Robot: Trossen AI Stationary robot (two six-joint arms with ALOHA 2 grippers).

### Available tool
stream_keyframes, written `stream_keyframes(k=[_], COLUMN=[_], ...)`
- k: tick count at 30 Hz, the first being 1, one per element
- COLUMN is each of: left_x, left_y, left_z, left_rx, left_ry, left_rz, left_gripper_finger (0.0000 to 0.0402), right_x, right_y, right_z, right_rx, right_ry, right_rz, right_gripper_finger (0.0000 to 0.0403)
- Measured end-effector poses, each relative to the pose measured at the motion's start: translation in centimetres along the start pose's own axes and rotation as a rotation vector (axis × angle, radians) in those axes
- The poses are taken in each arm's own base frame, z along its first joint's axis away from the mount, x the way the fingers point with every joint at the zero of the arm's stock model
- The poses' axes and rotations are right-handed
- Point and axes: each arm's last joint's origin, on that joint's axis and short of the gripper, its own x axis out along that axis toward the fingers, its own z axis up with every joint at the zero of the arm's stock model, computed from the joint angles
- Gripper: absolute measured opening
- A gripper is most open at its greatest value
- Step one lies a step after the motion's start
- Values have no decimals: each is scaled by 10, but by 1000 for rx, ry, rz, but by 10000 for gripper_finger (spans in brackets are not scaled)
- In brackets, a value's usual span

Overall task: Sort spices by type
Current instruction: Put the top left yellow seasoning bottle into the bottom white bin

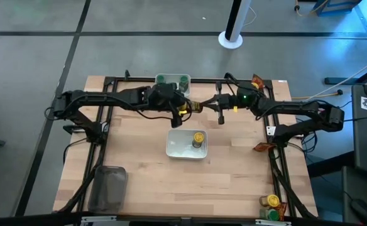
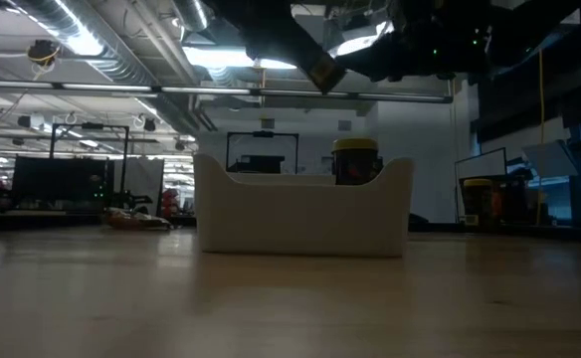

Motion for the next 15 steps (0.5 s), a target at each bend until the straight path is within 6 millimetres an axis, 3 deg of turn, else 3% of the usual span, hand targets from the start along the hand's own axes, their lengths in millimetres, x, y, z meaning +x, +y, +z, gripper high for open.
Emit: stream_keyframes(k=[15], left_x=[-1], left_y=[1], left_z=[6], left_rx=[-12], left_ry=[-57], left_rz=[4], left_gripper_finger=[211], right_x=[12], right_y=[0], right_z=[-13], right_rx=[-2], right_ry=[-7], right_rz=[42], right_gripper_finger=[10])
